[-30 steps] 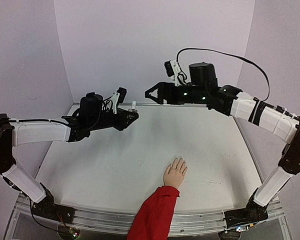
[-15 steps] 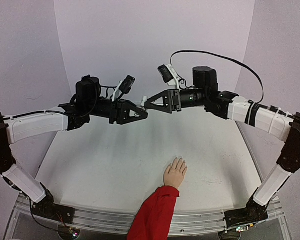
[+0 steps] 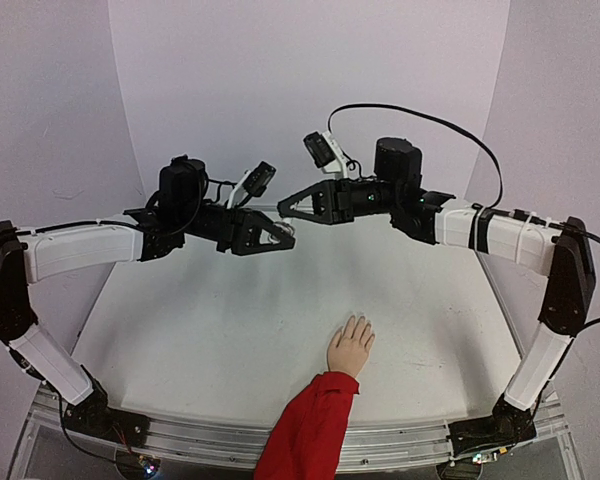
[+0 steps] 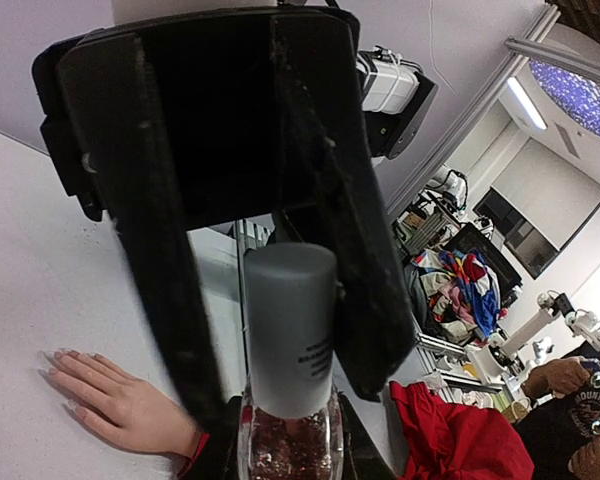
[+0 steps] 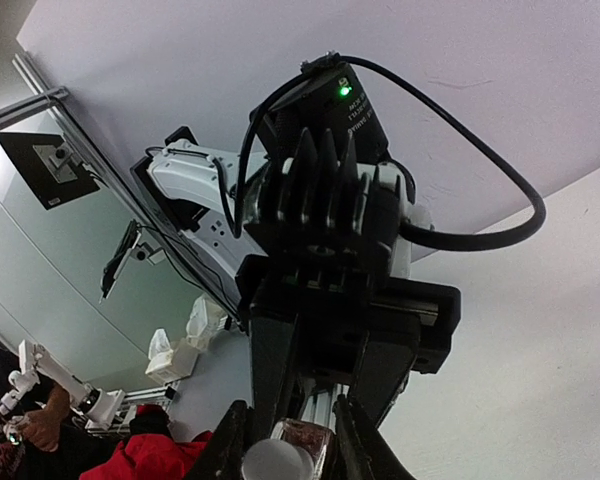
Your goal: Paint the nails
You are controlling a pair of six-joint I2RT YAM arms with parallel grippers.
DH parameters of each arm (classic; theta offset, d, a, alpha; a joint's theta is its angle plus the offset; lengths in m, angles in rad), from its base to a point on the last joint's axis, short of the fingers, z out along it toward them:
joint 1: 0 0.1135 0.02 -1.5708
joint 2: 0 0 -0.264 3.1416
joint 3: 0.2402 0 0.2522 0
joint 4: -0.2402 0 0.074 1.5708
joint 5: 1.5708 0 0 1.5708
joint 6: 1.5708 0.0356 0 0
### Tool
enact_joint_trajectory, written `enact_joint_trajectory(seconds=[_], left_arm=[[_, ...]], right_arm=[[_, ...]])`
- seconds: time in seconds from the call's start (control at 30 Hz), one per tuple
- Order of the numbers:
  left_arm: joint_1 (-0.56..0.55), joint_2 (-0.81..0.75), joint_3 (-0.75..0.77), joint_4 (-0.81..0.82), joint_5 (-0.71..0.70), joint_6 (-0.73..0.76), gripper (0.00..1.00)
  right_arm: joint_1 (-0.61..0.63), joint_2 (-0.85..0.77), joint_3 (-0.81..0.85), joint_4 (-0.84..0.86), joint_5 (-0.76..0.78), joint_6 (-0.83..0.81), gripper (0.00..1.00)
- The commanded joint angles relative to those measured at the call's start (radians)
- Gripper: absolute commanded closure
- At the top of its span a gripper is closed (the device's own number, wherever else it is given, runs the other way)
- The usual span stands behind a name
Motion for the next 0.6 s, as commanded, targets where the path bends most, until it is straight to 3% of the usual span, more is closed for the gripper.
enact_joint_trajectory(seconds=[0.0,0.2,0.27,0.37,0.47,0.57], left_arm=[[-0.005,-0.010,0.058,0.051,0.018,0.009,1.00],[0.010,-0.022,0.044,0.052,-0.158,0.037,1.00],[0.012,-0.037,0.020,0.051,-0.300,0.077,1.00],[0.013,-0.068,-0.021,0.051,-0.624,0.132,1.00],[0.011,-0.058,-0.031,0.051,-0.949,0.201,1.00],[0.001,-0.014,-0.012,0.052,-1.148,0.279,1.00]], right_arm=[[0.018,-0.002,0.012,0.114,-0.029,0.028,0.80],[0.033,-0.019,-0.086,0.114,0.049,0.004,1.00],[0.037,-0.027,-0.134,0.112,0.106,-0.003,1.00],[0.044,-0.032,-0.177,0.069,0.245,-0.015,1.00],[0.062,-0.019,-0.147,-0.115,0.498,-0.031,1.00],[0.115,0.026,-0.027,-0.453,1.020,0.080,1.00]])
